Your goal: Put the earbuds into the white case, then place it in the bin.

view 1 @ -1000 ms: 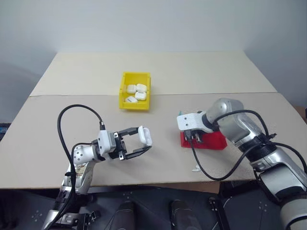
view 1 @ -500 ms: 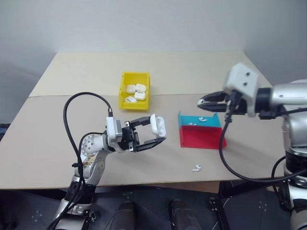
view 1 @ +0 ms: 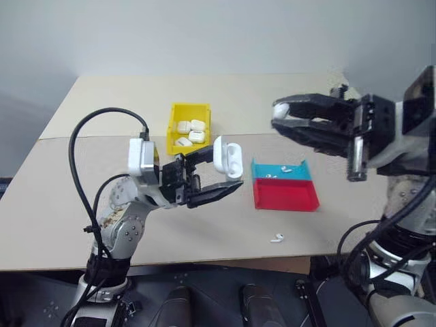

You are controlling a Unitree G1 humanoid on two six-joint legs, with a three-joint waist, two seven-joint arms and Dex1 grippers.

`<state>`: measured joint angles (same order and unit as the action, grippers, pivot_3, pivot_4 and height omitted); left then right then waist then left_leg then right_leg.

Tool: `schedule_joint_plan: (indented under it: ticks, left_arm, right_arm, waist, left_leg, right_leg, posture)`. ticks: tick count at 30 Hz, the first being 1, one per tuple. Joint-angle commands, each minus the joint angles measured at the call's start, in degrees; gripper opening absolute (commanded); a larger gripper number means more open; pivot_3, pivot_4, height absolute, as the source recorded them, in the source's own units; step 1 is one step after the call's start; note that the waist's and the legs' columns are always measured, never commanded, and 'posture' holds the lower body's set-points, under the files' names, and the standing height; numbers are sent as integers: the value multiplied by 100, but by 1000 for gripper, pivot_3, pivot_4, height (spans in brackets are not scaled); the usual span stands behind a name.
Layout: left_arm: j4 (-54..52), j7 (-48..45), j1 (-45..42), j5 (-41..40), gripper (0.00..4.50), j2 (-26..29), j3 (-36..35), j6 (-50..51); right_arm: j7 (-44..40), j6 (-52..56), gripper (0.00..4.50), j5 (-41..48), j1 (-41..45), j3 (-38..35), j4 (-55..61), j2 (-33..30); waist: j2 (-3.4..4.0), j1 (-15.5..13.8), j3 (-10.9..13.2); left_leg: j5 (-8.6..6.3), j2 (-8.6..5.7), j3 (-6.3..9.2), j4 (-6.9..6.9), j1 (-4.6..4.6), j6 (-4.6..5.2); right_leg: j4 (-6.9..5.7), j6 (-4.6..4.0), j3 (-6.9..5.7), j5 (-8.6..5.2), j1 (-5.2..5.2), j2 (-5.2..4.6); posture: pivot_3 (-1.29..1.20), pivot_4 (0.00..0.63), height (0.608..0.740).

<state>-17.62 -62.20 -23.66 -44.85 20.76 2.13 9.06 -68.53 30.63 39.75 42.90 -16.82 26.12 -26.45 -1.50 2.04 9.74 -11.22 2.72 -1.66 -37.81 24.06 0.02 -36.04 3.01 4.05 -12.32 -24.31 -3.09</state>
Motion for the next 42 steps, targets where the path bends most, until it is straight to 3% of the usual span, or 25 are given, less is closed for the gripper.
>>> schedule_joint_plan:
  ticks: [1,13,40,42]
  left_arm:
    - [-210,-93,-107,-48,2781,-41,-54,-73]
    - [-378,-64,38,-16,2781,-195,-46,-112]
    - [-379,-143,105,75,2781,-259,-40,-197]
    - [-373,-149,103,82,2781,-264,-43,-202]
  right_arm:
    - [-22,-499,930,144,220,272,-158,23]
    - [-98,-1234,930,27,255,978,-603,34]
    - [-323,-1511,930,-134,-27,1527,-878,-322]
    - [-354,-1529,1439,-116,-37,1550,-833,-343]
  waist:
    - [0,7,0]
    - [0,19,0]
    - [0,19,0]
    - [0,18,0]
  left_leg:
    - [0,0,0,0,-2,0]
    - [0,0,1,0,3,0]
    - [0,0,1,0,2,0]
    - [0,0,1,0,3,0]
  right_leg:
    - [-1,-1,0,-1,1,0]
    - [2,-3,0,-3,-1,0]
    - [4,-4,0,-4,-2,0]
    - [4,-4,-1,-4,-2,0]
  posture:
    - [0,150,740]
    - [0,150,740]
    - [0,150,740]
    - [0,150,740]
